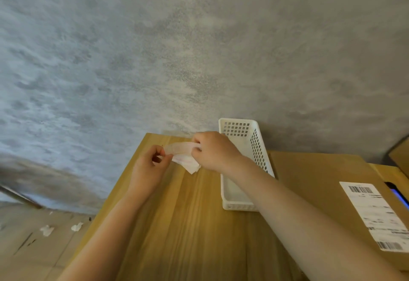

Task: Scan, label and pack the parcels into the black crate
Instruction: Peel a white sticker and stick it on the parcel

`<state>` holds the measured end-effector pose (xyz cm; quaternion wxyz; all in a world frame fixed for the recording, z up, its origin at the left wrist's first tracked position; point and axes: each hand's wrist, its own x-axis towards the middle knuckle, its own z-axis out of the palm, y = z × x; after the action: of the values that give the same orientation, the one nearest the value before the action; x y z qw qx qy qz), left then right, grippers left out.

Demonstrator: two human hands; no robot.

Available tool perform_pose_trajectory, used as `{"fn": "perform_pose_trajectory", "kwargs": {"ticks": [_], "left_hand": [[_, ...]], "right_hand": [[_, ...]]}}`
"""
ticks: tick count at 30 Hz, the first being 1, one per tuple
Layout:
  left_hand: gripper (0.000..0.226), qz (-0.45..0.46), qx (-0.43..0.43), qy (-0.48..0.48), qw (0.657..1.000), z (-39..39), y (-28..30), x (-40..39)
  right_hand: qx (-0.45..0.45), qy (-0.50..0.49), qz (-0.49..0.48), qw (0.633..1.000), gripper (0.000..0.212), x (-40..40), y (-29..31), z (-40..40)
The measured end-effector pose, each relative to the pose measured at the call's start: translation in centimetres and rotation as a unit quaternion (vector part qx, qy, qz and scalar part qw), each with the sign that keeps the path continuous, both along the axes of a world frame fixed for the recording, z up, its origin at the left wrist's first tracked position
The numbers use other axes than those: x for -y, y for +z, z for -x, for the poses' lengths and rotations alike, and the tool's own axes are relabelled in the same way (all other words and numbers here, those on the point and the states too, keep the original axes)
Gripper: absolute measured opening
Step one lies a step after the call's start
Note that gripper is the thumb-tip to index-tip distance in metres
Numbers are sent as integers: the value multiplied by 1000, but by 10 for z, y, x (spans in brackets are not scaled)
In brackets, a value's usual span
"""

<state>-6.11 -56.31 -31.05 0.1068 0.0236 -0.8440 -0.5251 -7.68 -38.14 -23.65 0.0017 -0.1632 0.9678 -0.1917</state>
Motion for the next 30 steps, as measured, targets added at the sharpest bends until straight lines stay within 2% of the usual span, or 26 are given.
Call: {"fn": "perform_pose_trajectory", "kwargs": {"ticks": [2,5,9,11,19,27,30], "left_hand": [[18,-35,-1,-10,999,-14,16,-10],[4,-96,7,-36,995,-38,40,-36],[11,-190,36,-102,976,-77,65,-82],[13,-208,57,-127,968,-95,71,-106],[17,-145,84,-213,963,-158,76,-181],[17,-163,64,-245,954,-188,74,-228],[17,-167,64,-233,956,-192,73,-237]], "right_hand": [[11,-9,98,995,13,-16,12,-19],[4,-31,183,983,19,-47,29,-50],[22,-87,272,958,22,-100,38,-96],[45,-105,307,945,20,-128,39,-120],[71,-168,377,908,18,-212,27,-200],[89,-175,385,902,14,-251,18,-235],[94,-175,429,882,17,-258,14,-240]]}}
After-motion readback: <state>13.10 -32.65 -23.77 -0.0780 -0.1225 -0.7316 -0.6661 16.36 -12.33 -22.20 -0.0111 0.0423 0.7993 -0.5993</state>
